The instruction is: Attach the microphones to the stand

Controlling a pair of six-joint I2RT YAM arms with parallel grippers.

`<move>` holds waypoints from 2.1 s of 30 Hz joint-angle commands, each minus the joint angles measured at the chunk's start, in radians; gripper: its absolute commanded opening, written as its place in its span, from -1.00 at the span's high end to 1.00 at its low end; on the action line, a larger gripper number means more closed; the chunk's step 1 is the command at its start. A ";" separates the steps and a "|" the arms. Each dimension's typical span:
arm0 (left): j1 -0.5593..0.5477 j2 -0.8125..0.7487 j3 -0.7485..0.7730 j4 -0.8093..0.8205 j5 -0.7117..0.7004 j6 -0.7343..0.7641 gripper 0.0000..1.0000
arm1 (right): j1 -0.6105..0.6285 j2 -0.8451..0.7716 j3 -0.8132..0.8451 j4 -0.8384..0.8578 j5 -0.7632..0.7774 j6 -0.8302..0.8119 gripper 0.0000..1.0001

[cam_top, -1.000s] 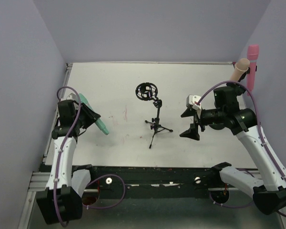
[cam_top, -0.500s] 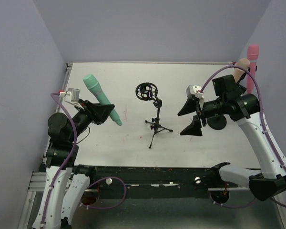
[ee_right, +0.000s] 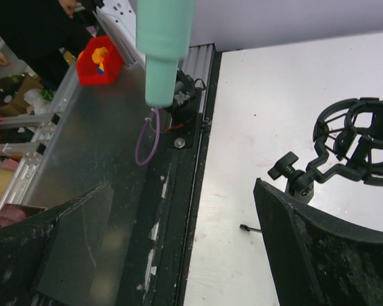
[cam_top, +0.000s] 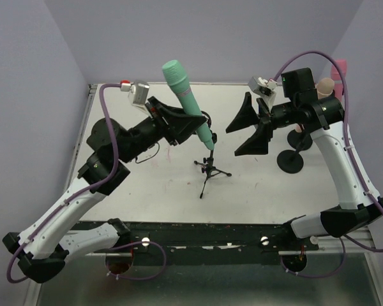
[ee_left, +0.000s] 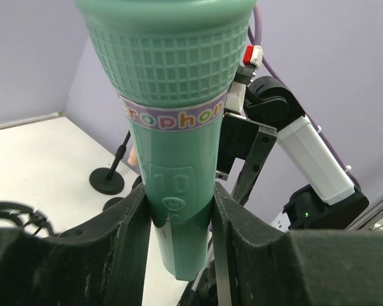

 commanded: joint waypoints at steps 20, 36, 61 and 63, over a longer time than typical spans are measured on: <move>-0.194 0.292 0.155 0.125 -0.165 0.071 0.62 | 0.001 -0.034 -0.122 0.480 -0.122 0.535 -0.75; -0.188 0.196 0.066 0.191 -0.130 0.115 -0.73 | 0.002 -0.106 -0.286 0.682 -0.130 0.694 0.42; -0.090 0.279 0.188 0.091 0.037 -0.040 -0.52 | 0.002 -0.112 -0.281 0.606 -0.167 0.590 0.44; -0.087 0.280 0.192 0.077 0.025 -0.034 -0.49 | 0.002 -0.112 -0.283 0.604 -0.171 0.585 0.44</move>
